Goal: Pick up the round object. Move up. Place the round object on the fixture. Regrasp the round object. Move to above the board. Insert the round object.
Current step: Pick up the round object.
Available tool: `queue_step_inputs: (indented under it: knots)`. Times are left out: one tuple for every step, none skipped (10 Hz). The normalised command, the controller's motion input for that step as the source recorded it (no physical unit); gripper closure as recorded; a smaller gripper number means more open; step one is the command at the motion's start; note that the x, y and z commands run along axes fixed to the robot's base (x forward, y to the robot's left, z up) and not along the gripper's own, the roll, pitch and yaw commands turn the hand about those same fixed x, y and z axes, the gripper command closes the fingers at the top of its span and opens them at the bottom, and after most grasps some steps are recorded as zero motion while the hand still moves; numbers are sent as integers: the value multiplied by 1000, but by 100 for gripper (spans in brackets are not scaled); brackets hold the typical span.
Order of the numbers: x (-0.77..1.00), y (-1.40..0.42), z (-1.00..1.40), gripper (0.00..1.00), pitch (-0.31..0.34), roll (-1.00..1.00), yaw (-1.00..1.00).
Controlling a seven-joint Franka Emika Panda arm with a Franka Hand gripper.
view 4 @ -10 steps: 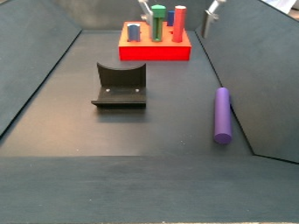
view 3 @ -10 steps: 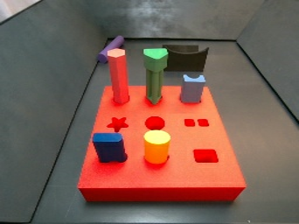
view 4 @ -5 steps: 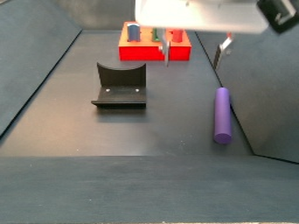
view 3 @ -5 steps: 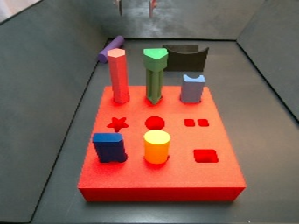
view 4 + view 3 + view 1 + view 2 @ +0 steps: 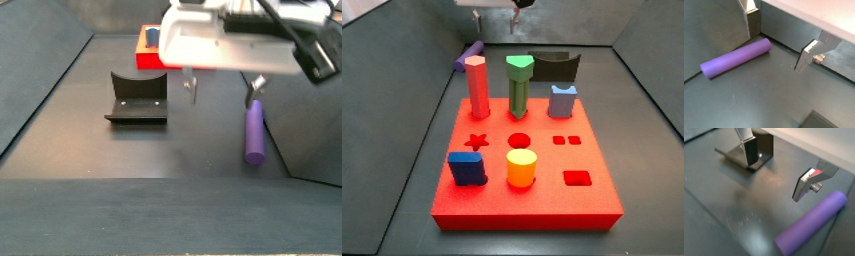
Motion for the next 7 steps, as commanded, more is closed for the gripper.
queue_step_inputs:
  knots:
    - [-577,520,-263,0,-259,-423,0]
    - [-614,483,-260,0,-236,-433,0]
    - [-574,400,-249,0,-266,-406,0]
    - [-66,174,-491,0,-216,-267,0]
    - [9,0,-694,0,-233,-109,0]
    - [0,0,-734,0,-246,-67,0]
    - [0,0,-740,0,-249,-61,0]
